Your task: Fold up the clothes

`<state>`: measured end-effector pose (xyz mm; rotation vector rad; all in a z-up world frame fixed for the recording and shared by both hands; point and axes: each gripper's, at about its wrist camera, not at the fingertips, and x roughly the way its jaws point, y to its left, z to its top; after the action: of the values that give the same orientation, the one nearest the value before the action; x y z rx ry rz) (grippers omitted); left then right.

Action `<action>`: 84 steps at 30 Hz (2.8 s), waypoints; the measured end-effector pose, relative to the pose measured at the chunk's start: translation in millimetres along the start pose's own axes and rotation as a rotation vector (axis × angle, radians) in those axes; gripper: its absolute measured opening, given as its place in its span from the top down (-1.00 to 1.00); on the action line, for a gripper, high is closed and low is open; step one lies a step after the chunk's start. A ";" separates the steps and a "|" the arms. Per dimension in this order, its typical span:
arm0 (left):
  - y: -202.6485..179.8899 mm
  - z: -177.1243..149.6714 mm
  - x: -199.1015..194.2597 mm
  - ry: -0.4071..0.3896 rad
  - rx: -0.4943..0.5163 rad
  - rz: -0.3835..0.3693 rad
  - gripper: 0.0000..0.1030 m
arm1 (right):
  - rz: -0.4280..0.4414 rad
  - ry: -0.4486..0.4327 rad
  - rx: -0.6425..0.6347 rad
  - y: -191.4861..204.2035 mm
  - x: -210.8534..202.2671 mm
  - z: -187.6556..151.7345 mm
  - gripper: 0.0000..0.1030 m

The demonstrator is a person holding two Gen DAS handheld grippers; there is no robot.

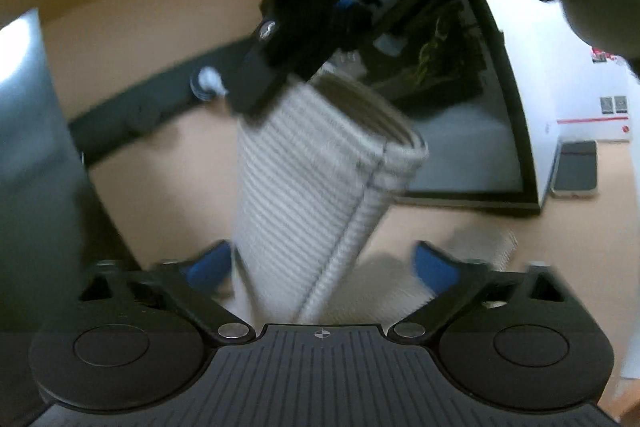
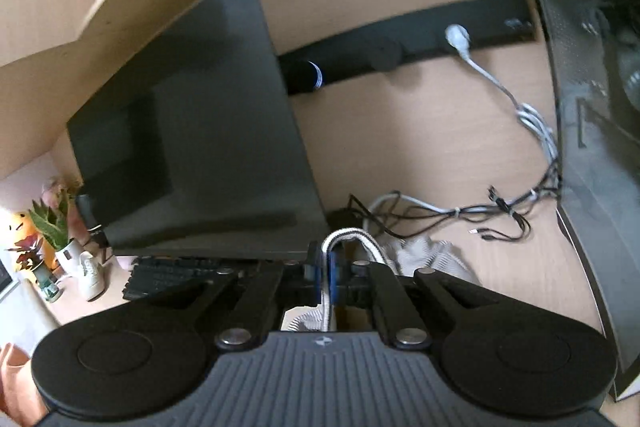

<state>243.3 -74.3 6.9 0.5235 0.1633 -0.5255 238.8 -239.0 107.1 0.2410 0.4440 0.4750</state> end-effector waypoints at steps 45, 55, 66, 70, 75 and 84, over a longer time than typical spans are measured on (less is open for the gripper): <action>263.9 -172.9 -83.2 0.439 -0.777 0.680 0.54 | -0.697 0.268 -0.598 -82.1 177.3 -47.2 0.74; 254.3 -162.9 -108.8 0.430 -0.916 0.780 -0.33 | -0.778 0.169 -0.475 -108.6 136.6 -25.7 0.34; 133.3 -97.1 -2.1 0.368 -0.843 0.059 -0.81 | -0.193 0.426 -0.115 -68.0 148.5 -89.3 -0.21; 92.8 -107.8 15.9 0.459 -0.804 -0.065 -0.86 | -0.193 0.436 -0.083 -75.7 135.1 -96.3 -0.26; 84.9 -135.0 7.6 0.546 -0.882 -0.123 -0.81 | -0.159 0.458 -0.129 -73.4 110.4 -106.8 -0.27; 78.7 -135.6 -40.1 0.600 -0.897 -0.241 -0.72 | -0.097 0.530 -0.249 -57.3 69.2 -124.2 -0.27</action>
<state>247.4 71.2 -63.9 -0.2410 0.9931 -0.4591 258.4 -239.7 -44.9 -0.1541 0.9016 0.4925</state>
